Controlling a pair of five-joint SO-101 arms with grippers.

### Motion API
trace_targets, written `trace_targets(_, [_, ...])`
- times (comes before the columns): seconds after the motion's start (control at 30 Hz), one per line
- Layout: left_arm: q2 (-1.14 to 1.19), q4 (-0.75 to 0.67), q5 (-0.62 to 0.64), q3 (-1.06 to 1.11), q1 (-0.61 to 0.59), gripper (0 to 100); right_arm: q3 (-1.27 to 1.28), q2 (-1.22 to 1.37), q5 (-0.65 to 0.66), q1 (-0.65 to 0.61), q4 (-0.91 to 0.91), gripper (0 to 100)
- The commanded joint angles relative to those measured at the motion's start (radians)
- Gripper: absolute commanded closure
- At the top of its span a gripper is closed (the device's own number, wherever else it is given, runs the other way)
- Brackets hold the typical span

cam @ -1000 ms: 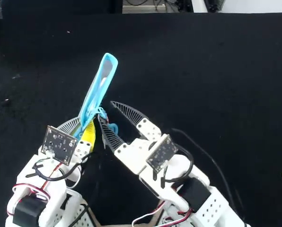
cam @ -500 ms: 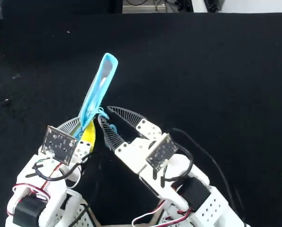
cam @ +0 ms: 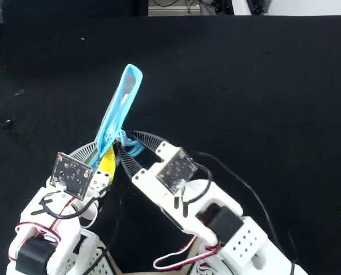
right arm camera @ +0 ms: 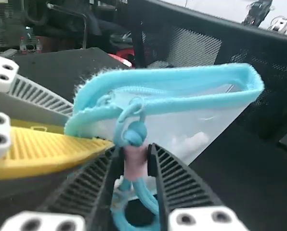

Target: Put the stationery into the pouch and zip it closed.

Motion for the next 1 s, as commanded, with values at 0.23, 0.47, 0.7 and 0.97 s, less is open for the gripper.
trace_targets(0.23, [0.008,0.003,-0.002,-0.033,0.005,97,-0.082,-0.14,-0.006,0.008,0.064,94.5])
trace_targets(0.47, [0.008,-0.002,-0.003,-0.018,0.005,97,-0.074,-0.183,-0.012,-0.014,0.092,87.7])
trace_targets(0.7, [0.008,-0.003,-0.003,-0.018,0.005,97,-0.084,-0.183,-0.06,-0.066,0.124,87.1])
trace_targets(0.97, [0.008,-0.003,-0.003,-0.018,0.005,97,-0.087,-0.182,-0.061,-0.066,0.06,86.9])
